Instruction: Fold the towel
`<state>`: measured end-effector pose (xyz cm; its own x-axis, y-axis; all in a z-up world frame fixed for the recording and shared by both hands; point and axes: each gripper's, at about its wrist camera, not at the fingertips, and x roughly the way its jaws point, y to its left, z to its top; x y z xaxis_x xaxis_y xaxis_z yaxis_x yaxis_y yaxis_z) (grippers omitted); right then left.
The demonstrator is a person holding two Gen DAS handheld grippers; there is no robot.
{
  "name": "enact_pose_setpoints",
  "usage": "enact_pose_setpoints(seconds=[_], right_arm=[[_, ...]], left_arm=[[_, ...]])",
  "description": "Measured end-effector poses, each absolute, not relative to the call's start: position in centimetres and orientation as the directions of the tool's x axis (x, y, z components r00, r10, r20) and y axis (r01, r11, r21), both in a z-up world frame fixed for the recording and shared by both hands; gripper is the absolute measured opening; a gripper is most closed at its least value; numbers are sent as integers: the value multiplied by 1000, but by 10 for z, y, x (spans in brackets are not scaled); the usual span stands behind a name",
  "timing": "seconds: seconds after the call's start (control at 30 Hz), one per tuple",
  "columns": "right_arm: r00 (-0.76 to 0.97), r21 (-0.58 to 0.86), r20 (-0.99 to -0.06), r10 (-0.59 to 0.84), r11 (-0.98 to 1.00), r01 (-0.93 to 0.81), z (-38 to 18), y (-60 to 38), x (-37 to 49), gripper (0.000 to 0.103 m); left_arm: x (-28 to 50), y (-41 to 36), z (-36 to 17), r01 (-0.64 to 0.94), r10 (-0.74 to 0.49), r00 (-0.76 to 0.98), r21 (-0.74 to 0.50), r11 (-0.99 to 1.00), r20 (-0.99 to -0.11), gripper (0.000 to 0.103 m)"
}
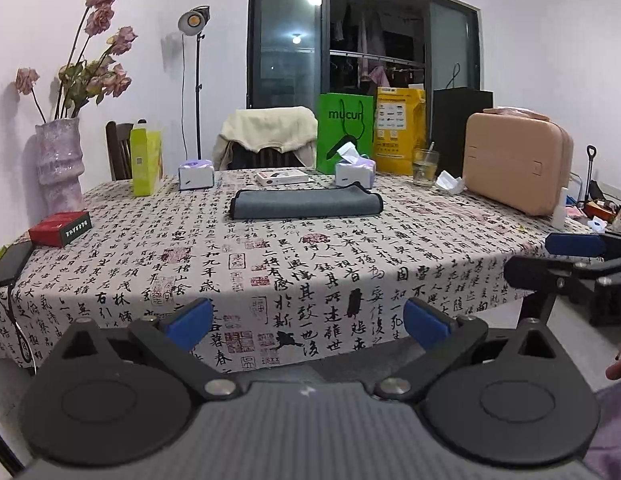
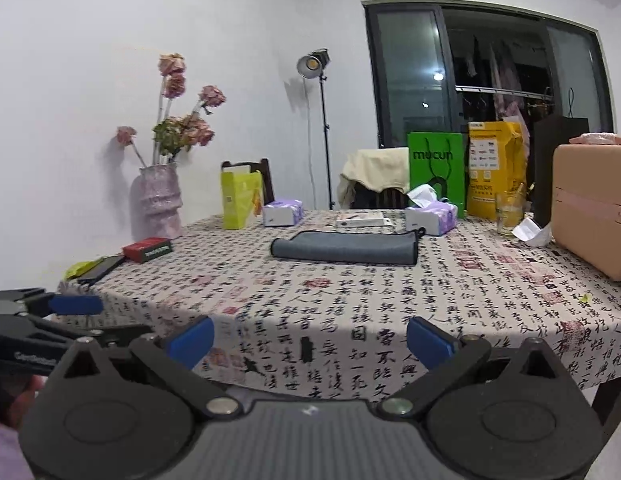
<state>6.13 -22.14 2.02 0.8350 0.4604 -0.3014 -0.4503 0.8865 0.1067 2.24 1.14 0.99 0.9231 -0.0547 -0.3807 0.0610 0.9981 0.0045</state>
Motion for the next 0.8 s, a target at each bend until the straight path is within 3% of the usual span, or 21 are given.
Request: enact_pose_setpoints(seconds=[0.33, 0.8], right_arm=[[862, 88, -254, 439, 898, -431, 22, -233, 36, 103], [858, 80, -283, 429, 902, -424, 16, -239, 28, 103]], left_arm=[[12, 15, 6, 33, -29, 916, 4, 999, -401, 103], [6, 13, 4, 37, -26, 918, 19, 999, -396, 103]])
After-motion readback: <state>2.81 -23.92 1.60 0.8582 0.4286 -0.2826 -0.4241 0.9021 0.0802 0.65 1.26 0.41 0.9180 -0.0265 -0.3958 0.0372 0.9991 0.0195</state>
